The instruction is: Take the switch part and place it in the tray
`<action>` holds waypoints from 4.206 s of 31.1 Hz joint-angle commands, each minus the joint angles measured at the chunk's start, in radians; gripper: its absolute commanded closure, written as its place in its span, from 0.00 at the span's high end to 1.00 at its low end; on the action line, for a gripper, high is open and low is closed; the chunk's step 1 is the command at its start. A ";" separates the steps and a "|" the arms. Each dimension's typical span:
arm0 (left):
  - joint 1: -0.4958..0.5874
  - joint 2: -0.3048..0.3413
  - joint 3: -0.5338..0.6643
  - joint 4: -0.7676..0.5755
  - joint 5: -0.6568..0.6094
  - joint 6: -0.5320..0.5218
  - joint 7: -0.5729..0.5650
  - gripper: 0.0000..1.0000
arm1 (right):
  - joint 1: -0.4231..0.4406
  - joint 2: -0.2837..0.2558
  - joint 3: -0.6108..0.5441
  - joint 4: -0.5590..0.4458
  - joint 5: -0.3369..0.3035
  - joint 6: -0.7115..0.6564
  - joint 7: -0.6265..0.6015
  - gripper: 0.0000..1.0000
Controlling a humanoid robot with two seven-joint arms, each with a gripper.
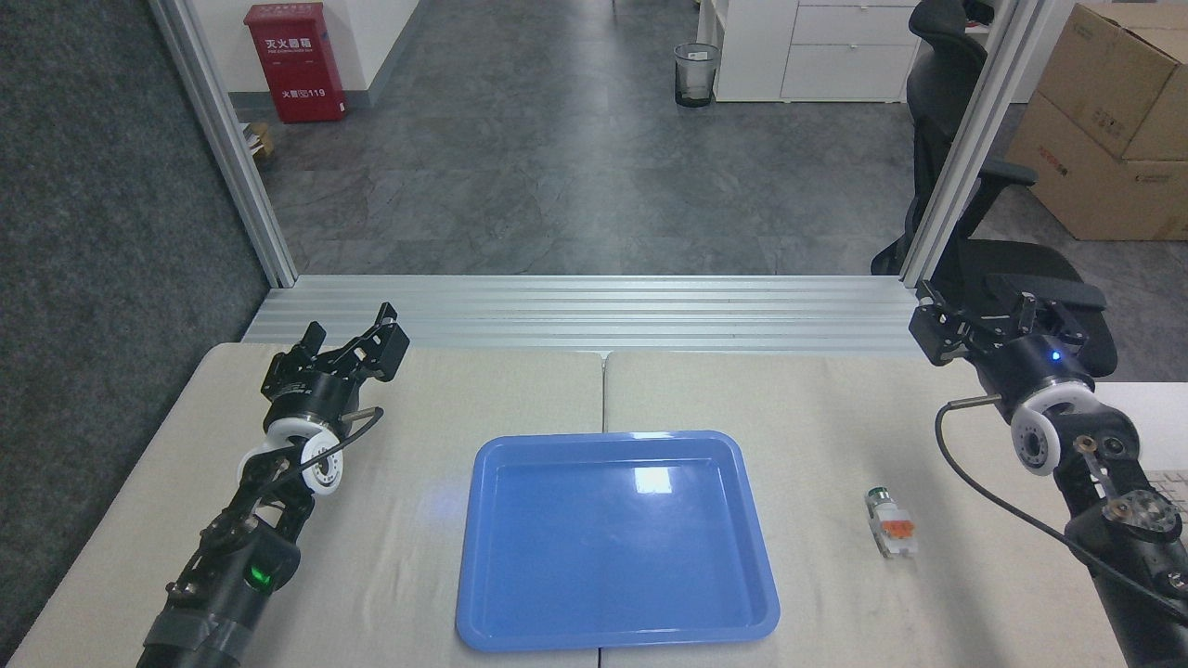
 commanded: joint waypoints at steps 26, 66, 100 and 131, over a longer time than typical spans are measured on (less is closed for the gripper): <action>0.000 0.000 0.000 0.000 0.000 -0.001 0.000 1.00 | 0.344 0.097 0.009 0.063 -0.011 -0.064 -0.046 0.94; 0.000 0.000 0.000 0.000 0.000 -0.001 0.000 1.00 | 0.349 0.298 0.215 -0.520 0.090 0.020 0.014 0.00; 0.000 0.000 0.000 0.000 0.000 -0.001 0.000 1.00 | 0.396 0.392 0.494 -0.209 0.214 0.312 0.158 0.68; 0.000 0.000 0.000 0.000 0.000 -0.001 0.000 1.00 | 0.111 0.044 0.016 -0.091 0.076 0.132 -0.081 0.98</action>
